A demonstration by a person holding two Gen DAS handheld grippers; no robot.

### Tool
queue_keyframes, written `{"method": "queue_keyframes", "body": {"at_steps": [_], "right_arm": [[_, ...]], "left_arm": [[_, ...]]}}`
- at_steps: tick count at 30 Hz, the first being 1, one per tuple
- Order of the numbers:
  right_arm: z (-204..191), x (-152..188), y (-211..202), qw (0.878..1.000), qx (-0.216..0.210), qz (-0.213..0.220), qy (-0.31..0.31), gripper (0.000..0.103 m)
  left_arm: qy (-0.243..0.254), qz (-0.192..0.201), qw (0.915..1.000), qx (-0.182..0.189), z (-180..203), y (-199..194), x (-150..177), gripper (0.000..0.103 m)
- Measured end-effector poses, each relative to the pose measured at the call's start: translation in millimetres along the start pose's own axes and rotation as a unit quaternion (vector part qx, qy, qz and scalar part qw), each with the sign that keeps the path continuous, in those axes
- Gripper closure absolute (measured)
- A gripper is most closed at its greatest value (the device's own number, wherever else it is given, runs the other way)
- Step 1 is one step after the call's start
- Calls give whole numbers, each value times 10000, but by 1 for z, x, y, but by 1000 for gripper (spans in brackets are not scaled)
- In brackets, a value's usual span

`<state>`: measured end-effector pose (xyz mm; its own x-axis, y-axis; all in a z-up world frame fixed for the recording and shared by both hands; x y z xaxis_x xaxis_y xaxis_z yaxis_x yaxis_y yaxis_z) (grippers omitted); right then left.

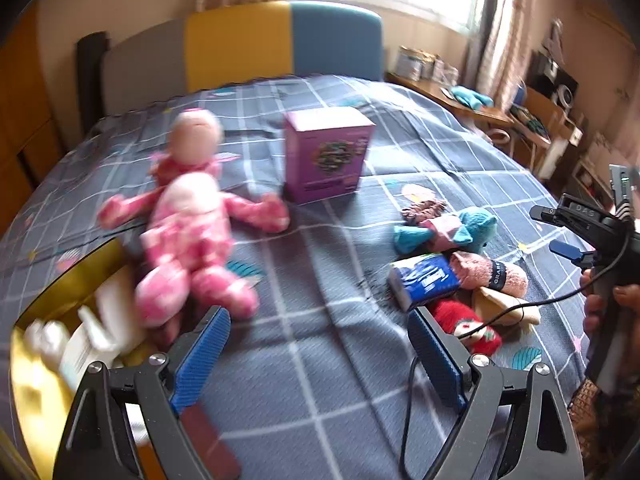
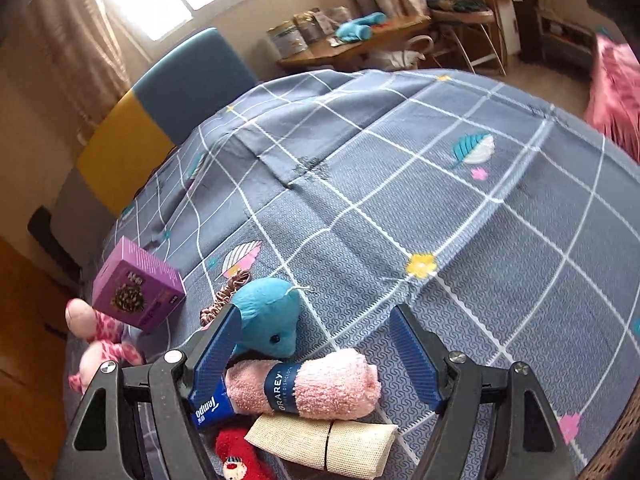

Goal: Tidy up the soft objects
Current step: 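Grasp the brown satin scrunchie with the left gripper while the right gripper grasps the blue plush toy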

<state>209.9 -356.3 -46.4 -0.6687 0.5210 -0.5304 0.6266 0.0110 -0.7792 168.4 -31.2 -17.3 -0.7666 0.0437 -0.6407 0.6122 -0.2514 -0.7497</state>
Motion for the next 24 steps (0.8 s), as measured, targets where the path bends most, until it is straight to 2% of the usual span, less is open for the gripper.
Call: {"method": "queue_keyframes", "body": {"at_steps": [3, 8, 10, 15, 18, 24], "right_arm": [[3, 0, 4, 9999, -41, -121, 98, 25], [-2, 4, 4, 9997, -159, -198, 22, 25], [-4, 5, 4, 9996, -206, -211, -17, 25], [-5, 8, 6, 9988, -338, -365, 15, 25], [-6, 10, 9, 9980, -425, -466, 39, 25], [-7, 9, 9, 9971, -556, -515, 100, 25]], "left_arm": [[118, -86, 9997, 197, 14, 24, -17, 18], [446, -326, 9973, 478, 38, 71, -50, 43], [607, -439, 9956, 571, 51, 92, -64, 50], [1120, -665, 9887, 745, 89, 142, -90, 51], [1226, -916, 9846, 850, 104, 175, -100, 51], [1404, -1375, 9772, 804, 114, 229, -105, 51]]}}
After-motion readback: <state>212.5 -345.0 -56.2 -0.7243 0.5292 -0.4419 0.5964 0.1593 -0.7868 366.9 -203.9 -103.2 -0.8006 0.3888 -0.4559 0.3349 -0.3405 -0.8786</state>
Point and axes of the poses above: each gripper's, at about its wrist camera, not at the fingertips, and y roughly the way its jaws point, z to its right, x to its underside, the point moved 6 cm from there along y, roughly the way its jaws point, and after that the axes turned 8 degrees about x, right-handed, at the moved point
